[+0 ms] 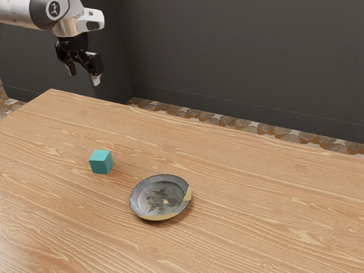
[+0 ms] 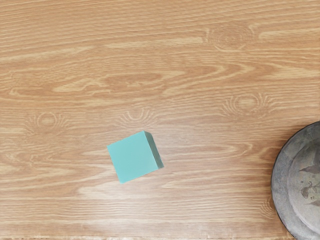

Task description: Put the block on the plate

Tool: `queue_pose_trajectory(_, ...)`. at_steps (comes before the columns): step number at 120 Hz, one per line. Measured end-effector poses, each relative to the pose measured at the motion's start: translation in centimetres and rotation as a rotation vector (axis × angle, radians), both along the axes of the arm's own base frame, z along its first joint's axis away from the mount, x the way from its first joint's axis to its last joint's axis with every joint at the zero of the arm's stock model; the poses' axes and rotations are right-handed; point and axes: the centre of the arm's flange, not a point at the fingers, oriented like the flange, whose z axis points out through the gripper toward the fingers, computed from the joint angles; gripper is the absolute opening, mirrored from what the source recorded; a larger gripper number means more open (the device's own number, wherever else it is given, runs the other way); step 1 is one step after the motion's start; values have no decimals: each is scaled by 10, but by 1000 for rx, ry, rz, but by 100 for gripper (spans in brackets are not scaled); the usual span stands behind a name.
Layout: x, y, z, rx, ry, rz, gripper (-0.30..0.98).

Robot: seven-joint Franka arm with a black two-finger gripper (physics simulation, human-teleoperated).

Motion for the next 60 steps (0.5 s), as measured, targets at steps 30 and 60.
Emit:
queue_pose_trajectory(30, 27, 55, -119, -87, 137, 139, 69)
queue_pose_trajectory(60, 41, 66, -226, -152, 235, 285, 69)
